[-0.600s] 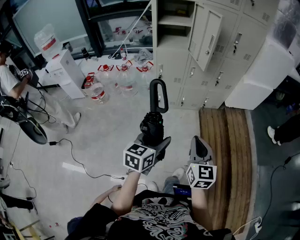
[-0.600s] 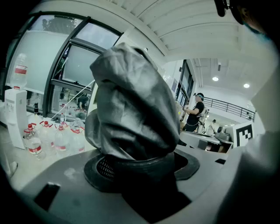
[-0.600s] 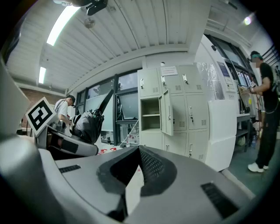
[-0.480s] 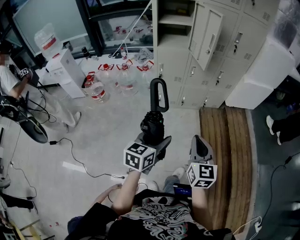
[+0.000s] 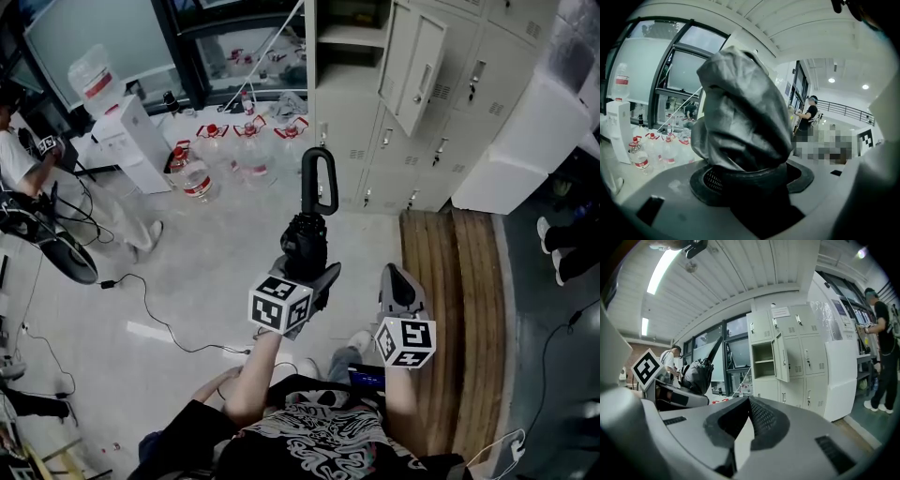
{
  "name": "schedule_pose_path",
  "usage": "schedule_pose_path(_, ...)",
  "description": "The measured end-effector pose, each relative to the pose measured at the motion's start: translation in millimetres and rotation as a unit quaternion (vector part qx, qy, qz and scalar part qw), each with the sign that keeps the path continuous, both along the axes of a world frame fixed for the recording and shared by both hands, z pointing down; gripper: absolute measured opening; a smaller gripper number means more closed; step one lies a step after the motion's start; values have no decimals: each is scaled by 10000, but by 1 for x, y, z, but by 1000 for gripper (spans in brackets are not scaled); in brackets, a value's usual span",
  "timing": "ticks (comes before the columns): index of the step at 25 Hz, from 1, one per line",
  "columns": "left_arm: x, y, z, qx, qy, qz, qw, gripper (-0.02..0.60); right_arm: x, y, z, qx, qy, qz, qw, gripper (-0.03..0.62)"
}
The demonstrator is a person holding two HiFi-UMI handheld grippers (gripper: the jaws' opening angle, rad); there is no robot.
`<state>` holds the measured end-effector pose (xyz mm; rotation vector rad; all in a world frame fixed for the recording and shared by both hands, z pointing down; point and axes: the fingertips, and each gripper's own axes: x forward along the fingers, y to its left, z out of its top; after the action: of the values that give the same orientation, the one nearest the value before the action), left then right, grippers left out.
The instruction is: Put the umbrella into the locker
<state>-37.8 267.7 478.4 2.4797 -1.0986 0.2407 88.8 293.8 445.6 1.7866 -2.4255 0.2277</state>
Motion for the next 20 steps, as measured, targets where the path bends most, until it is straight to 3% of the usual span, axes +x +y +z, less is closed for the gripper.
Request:
schedule_pose_path(11, -3, -12, 12, -424, 133, 320, 9985, 283, -27, -12, 2, -7, -217, -434, 9988, 2)
schedule_pose_path(20, -2, -118, 29, -514, 12, 352, 9981, 283, -33, -128, 16, 111, -84, -452, 9989, 2)
